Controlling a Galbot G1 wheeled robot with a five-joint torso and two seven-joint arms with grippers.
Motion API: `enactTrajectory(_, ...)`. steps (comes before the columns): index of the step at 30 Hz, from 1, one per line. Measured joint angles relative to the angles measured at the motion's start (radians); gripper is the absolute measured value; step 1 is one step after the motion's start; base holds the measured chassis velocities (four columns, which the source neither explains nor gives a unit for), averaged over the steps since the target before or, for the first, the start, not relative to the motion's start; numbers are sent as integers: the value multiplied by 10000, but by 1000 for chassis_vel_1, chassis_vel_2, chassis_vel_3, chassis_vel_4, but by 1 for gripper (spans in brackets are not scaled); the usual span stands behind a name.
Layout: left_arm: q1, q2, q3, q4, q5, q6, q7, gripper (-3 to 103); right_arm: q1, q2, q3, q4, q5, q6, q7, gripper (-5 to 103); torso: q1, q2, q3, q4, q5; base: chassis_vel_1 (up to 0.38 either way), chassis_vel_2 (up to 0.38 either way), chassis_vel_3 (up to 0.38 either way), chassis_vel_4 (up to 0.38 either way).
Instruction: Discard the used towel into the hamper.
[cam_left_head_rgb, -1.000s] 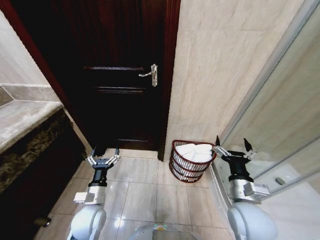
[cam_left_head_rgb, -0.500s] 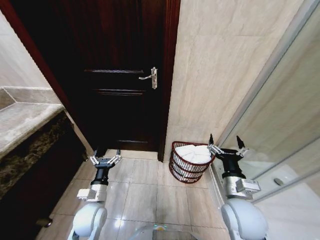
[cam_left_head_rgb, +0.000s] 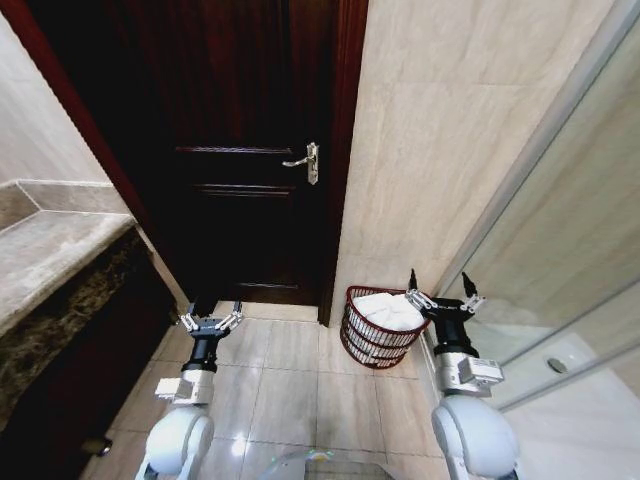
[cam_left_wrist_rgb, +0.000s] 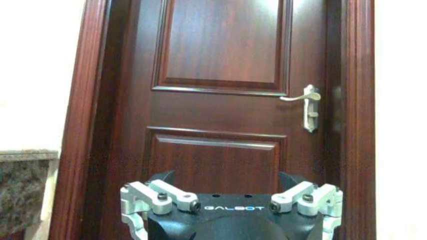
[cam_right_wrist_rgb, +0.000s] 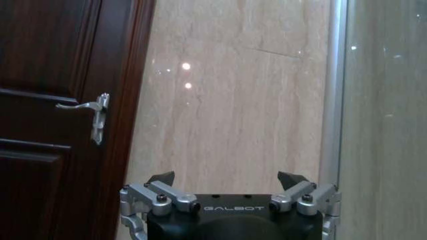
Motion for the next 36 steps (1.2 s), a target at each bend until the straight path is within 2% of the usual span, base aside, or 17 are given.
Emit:
enactTrajectory(9, -25, 71, -52, 54, -140, -32, 0, 100, -80, 1, 10, 99, -48, -6, -9, 100, 160, 368, 209, -1, 1, 16, 17, -12, -15)
enactTrajectory(16, -36, -27, -23, 101, -119, -36, -3, 100, -192, -34, 91, 62, 129, 439, -297, 100, 238, 547, 312, -1, 0, 0, 0, 0, 0)
enactTrajectory(20, -54, -170, -13, 127, -75, -34, -3, 100, -326, -190, 220, 83, 649, 590, -299, 100, 316, 720, 407, -1, 1, 0, 0, 0, 0)
enactTrajectory(23, -69, -326, -17, 149, 51, -36, -15, 100, -423, -557, 653, 265, 1619, 492, -183, 100, 397, 912, 513, -1, 2, 0, 0, 0, 0)
enactTrajectory(30, -84, -546, -11, 110, 322, -45, -41, 100, -724, -961, 1502, 491, 2645, 462, -191, 100, 546, 1235, 685, -1, 3, 0, 0, 0, 0)
enactTrajectory(36, -229, -598, 22, 176, 484, -23, -37, 100, -711, -1302, 1925, 496, 3131, 234, -186, 100, 643, 1465, 819, 0, 3, 0, 0, 0, 0)
